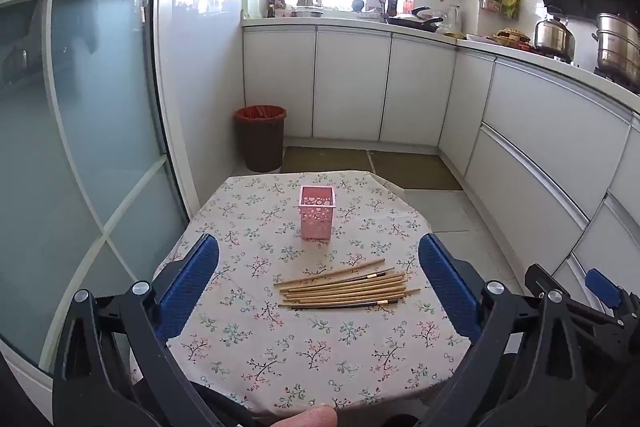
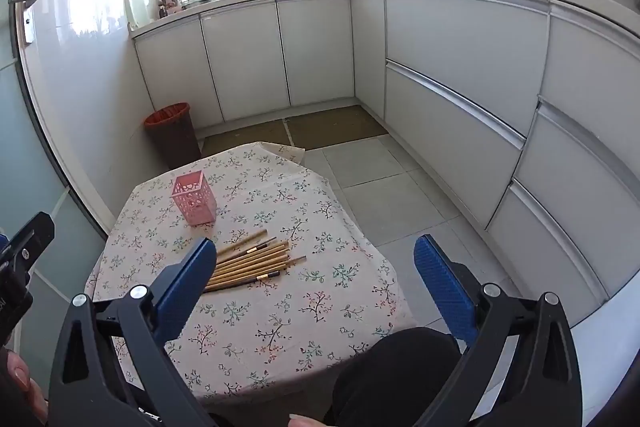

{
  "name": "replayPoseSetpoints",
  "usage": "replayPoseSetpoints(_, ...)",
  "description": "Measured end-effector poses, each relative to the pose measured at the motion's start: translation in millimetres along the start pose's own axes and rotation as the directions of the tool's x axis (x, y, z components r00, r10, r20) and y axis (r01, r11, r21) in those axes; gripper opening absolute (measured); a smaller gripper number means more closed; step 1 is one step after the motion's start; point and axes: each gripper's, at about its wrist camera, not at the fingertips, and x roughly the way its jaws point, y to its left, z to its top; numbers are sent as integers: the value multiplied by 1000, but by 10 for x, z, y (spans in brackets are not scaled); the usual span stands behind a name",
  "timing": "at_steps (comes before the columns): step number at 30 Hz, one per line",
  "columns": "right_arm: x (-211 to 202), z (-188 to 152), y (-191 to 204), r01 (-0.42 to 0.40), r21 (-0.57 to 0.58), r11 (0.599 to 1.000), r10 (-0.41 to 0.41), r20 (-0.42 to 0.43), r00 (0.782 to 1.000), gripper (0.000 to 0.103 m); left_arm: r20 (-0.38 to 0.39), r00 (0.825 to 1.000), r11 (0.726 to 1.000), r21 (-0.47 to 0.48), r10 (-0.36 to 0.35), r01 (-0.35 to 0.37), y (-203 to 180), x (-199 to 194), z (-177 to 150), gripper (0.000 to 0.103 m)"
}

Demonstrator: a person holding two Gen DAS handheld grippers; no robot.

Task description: Organize utensils

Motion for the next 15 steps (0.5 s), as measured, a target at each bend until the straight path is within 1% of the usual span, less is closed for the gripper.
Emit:
replayPoseSetpoints(7,-272,-94,102,18,0,1000,-18,34,999,96,13,1000,1000,-18,-19,19,24,-197,-36,96)
replayPoseSetpoints(8,-305,-103,103,22,2,1000,-22,39,999,96,9,1000,1000,-20,-18,19,19,-138,10,96)
replayPoseSetpoints(15,-392,-111,73,38,16,999,-39,56,998,96,12,1000,999,-23,-23,23,11,-196,-17,96)
